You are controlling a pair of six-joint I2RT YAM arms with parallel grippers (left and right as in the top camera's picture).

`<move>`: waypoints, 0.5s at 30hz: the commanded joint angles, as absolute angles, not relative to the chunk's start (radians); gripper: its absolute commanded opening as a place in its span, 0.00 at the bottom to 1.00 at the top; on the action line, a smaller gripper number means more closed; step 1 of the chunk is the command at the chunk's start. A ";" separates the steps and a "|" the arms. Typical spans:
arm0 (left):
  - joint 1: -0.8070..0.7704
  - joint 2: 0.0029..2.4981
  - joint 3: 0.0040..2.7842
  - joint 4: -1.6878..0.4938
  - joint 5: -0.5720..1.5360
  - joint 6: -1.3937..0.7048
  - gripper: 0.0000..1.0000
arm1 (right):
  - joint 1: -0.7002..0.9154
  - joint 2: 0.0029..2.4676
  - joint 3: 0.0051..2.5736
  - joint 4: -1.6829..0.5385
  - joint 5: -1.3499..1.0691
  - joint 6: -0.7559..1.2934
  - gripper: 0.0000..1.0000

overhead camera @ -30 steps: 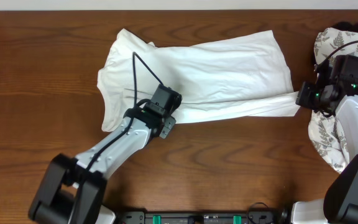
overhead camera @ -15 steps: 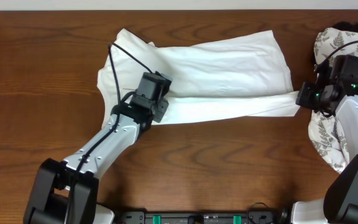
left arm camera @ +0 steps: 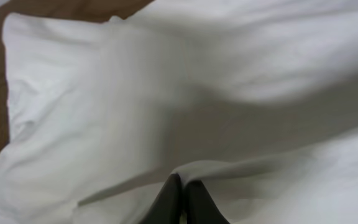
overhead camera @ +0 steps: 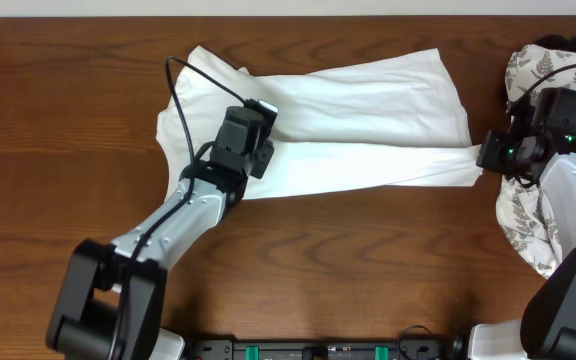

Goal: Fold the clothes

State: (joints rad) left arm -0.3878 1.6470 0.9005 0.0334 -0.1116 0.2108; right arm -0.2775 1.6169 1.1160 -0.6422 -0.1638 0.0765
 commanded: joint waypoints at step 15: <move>-0.319 1.728 0.921 0.107 -0.117 0.224 0.06 | -0.280 1.623 1.108 -0.550 -0.165 0.089 0.02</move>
